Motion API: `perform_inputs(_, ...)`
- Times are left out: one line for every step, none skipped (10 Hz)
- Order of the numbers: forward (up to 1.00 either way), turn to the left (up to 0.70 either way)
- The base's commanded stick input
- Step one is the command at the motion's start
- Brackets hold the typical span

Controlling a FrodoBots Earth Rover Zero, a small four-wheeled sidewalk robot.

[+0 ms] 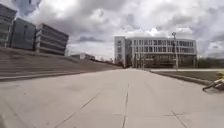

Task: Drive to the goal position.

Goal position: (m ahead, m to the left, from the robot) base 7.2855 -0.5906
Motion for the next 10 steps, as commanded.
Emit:
perform_inputs(0.70, 0.00)
perform_inputs(0.70, 0.00)
perform_inputs(0.70, 0.00)
perform_inputs(0.70, 0.00)
perform_inputs(0.70, 0.00)
perform_inputs(0.70, 0.00)
perform_inputs(0.70, 0.00)
perform_inputs(0.70, 0.00)
perform_inputs(0.70, 0.00)
perform_inputs(0.70, 0.00)
